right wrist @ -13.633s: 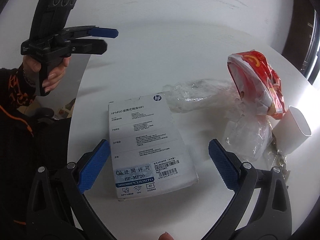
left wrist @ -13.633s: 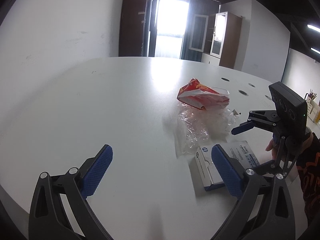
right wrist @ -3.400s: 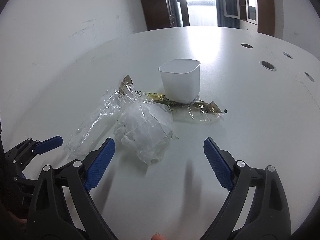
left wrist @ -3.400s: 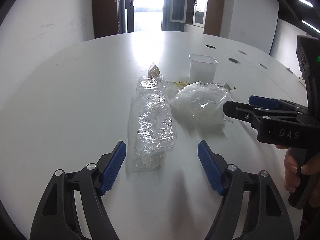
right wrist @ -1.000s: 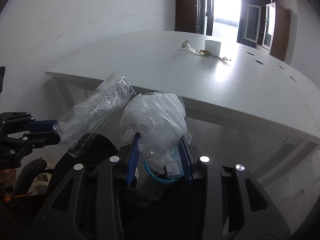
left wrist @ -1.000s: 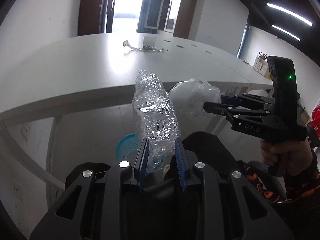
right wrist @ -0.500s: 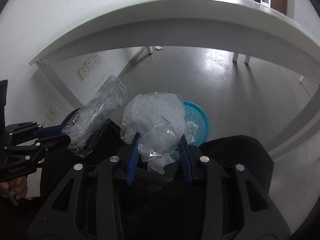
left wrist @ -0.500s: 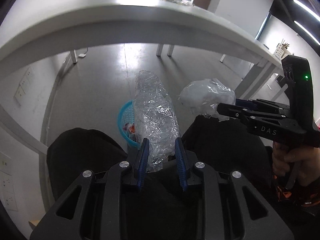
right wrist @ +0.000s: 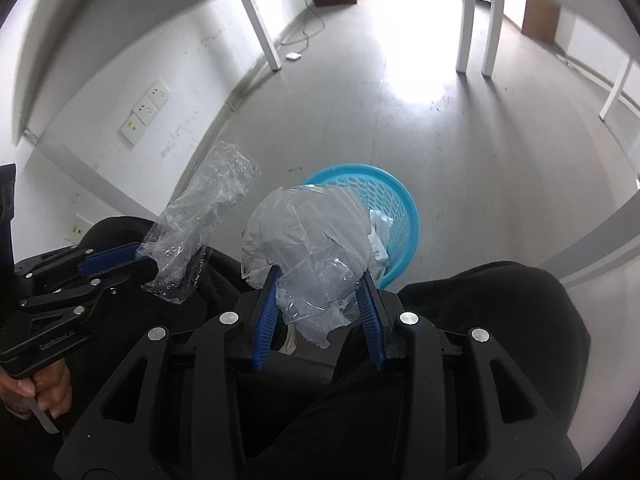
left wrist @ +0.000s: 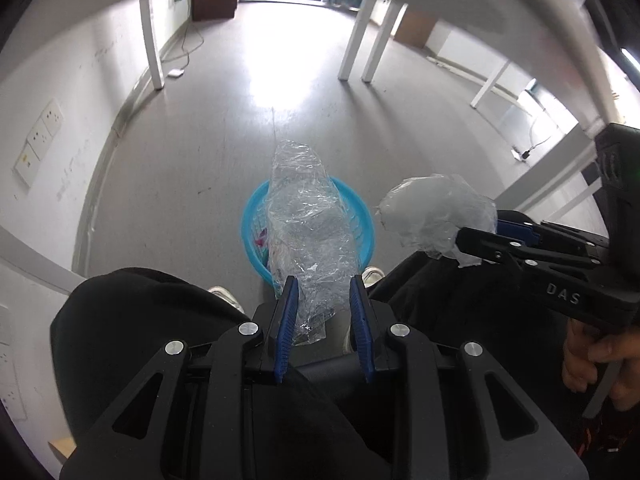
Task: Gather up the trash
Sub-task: 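Carry both clear plastic bags down over the blue wastebasket, then open both tools to drop the clear bags into the wastebasket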
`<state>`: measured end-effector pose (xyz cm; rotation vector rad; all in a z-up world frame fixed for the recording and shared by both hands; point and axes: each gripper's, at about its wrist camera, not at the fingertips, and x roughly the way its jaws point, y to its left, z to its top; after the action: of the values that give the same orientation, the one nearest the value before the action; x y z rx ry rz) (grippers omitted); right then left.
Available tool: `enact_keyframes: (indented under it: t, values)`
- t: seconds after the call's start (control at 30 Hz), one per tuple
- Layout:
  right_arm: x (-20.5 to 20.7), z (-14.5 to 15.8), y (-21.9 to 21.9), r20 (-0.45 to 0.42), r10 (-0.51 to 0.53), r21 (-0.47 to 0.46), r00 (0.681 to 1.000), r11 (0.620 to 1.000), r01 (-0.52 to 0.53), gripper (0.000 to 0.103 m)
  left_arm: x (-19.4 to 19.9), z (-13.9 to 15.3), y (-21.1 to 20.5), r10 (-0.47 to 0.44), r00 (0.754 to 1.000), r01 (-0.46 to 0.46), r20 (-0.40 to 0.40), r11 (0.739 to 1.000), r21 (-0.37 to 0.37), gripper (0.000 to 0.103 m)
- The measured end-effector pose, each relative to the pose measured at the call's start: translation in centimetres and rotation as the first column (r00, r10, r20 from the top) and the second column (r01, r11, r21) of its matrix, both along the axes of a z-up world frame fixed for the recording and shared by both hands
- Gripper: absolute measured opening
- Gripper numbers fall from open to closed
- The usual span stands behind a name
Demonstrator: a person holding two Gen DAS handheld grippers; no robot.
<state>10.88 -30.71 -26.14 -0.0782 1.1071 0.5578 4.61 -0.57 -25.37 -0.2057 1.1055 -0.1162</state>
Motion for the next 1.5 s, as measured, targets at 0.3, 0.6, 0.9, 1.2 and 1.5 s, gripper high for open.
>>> enact_keyframes:
  t: [0.3,0.6,0.9,1.2,1.5]
  values:
    - [3.5,-2.8,1.0,-0.043,-0.006,-0.049,0.999,0.999,0.004,0.036,3.7,-2.6,-0.9,0.010,0.997,-0.010,-0.071,1.000,0.001,0.026]
    - [6.8,-5.4,1.7,-0.117,-0.024,-0.067,0.993,0.998,0.016,0.036,5.8,-5.2,0.0,0.036,0.987,-0.044,-0.154,0.998,-0.051,0.026]
    - [10.9,-8.8,1.8,-0.216,-0.090,-0.065,0.972,0.995,0.078,0.036,10.3,-9.6,1.6,0.082,0.968,-0.123,-0.236,0.979,-0.164,0.026]
    - [13.5,-11.6,3.6,-0.241,-0.097,-0.109,0.966,0.991,0.073,0.036,12.2,-11.8,1.2,0.093,0.948,-0.148,-0.305,0.976,-0.162,0.026]
    - [16.9,-16.0,4.3,-0.362,-0.164,-0.120,0.917,0.984,0.129,0.036,14.8,-14.3,0.3,0.069,0.911,-0.113,-0.406,0.990,-0.086,0.026]
